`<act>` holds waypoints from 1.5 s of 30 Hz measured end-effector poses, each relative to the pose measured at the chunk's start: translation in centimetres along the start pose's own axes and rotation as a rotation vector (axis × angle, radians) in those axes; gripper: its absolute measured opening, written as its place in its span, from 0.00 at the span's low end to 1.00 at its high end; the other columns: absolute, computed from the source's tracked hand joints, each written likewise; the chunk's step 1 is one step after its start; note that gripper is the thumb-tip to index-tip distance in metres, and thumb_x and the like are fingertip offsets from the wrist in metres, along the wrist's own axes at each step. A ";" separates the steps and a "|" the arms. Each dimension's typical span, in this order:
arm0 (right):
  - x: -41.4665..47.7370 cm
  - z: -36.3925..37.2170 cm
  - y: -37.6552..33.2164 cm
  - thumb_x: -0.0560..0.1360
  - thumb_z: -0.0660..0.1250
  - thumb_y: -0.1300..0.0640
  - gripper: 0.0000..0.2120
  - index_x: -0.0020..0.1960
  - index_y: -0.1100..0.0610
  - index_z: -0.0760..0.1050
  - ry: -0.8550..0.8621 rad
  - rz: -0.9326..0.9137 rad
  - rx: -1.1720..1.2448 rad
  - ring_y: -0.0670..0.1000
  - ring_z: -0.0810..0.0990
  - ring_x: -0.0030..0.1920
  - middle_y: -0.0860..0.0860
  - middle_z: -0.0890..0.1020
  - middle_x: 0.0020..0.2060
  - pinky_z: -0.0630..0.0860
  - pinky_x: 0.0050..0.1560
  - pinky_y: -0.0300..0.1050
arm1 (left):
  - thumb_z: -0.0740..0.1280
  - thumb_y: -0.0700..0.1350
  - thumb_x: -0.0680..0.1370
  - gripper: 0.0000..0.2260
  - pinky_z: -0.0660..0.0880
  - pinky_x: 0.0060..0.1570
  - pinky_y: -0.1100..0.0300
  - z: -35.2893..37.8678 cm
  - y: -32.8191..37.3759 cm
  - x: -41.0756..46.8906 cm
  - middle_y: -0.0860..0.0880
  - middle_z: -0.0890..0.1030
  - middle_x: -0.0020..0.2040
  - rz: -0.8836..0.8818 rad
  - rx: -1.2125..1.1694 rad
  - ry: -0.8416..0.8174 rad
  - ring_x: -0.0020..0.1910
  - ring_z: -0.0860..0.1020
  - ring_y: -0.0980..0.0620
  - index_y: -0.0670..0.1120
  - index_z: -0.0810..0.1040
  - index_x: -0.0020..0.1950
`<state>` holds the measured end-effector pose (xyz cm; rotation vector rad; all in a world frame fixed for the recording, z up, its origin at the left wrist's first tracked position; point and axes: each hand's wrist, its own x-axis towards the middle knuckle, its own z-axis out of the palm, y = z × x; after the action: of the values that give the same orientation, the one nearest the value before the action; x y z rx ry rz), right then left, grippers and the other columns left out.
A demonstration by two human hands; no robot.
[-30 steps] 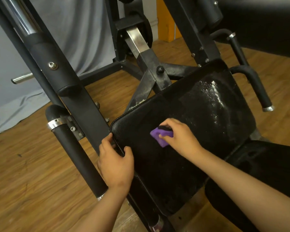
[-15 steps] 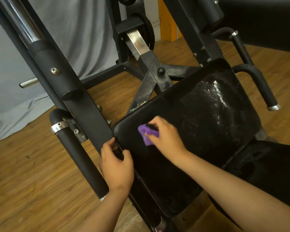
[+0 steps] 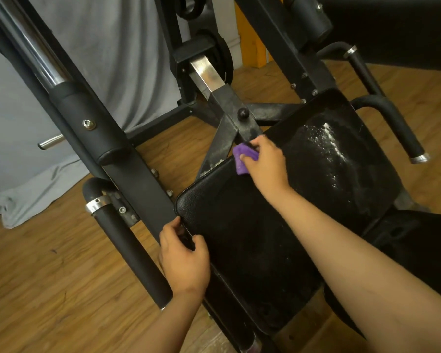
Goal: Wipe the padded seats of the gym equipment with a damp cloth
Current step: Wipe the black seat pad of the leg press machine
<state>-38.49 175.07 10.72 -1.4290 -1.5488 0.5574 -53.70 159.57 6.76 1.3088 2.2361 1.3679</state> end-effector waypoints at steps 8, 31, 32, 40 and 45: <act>-8.8 2.7 -2.4 0.74 0.70 0.59 0.12 0.57 0.57 0.73 -0.460 -0.281 -0.016 0.48 0.76 0.56 0.50 0.77 0.55 0.77 0.54 0.46 | 0.66 0.41 0.74 0.21 0.73 0.62 0.45 -0.1 0.0 0.0 0.51 0.75 0.59 0.016 -0.008 -0.032 0.60 0.74 0.51 0.47 0.70 0.67; -11.9 -2.4 7.4 0.73 0.70 0.58 0.09 0.52 0.56 0.75 -0.196 -0.062 -0.139 0.49 0.77 0.49 0.49 0.77 0.48 0.74 0.50 0.44 | 0.69 0.35 0.73 0.29 0.62 0.73 0.49 0.4 -0.7 -3.5 0.49 0.68 0.71 -0.069 -0.168 0.055 0.72 0.64 0.52 0.48 0.66 0.72; -10.9 -3.1 8.2 0.73 0.70 0.57 0.09 0.52 0.56 0.75 -0.129 -0.002 -0.171 0.49 0.77 0.49 0.49 0.77 0.48 0.75 0.50 0.45 | 0.69 0.35 0.73 0.28 0.61 0.73 0.52 0.4 -0.6 -3.6 0.48 0.68 0.71 -0.054 -0.153 0.060 0.72 0.63 0.52 0.48 0.67 0.71; -20.1 -2.0 7.6 0.69 0.72 0.55 0.12 0.51 0.49 0.76 -0.494 -0.118 -0.282 0.42 0.77 0.51 0.44 0.78 0.48 0.77 0.52 0.42 | 0.68 0.37 0.73 0.18 0.49 0.60 0.83 0.9 -1.1 -3.4 0.47 0.69 0.70 0.016 -0.111 0.101 0.72 0.62 0.53 0.47 0.74 0.62; -18.6 -2.9 9.5 0.71 0.72 0.49 0.11 0.51 0.48 0.74 -0.366 -0.082 -0.371 0.46 0.78 0.47 0.45 0.78 0.46 0.77 0.49 0.47 | 0.67 0.37 0.73 0.17 0.49 0.59 0.84 1.1 -1.0 -3.4 0.45 0.70 0.69 0.035 -0.088 0.119 0.72 0.63 0.50 0.45 0.74 0.61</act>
<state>-33.01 158.94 -1.62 -1.5897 -2.0764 0.5202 -51.65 157.38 4.53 1.2749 2.2082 1.5766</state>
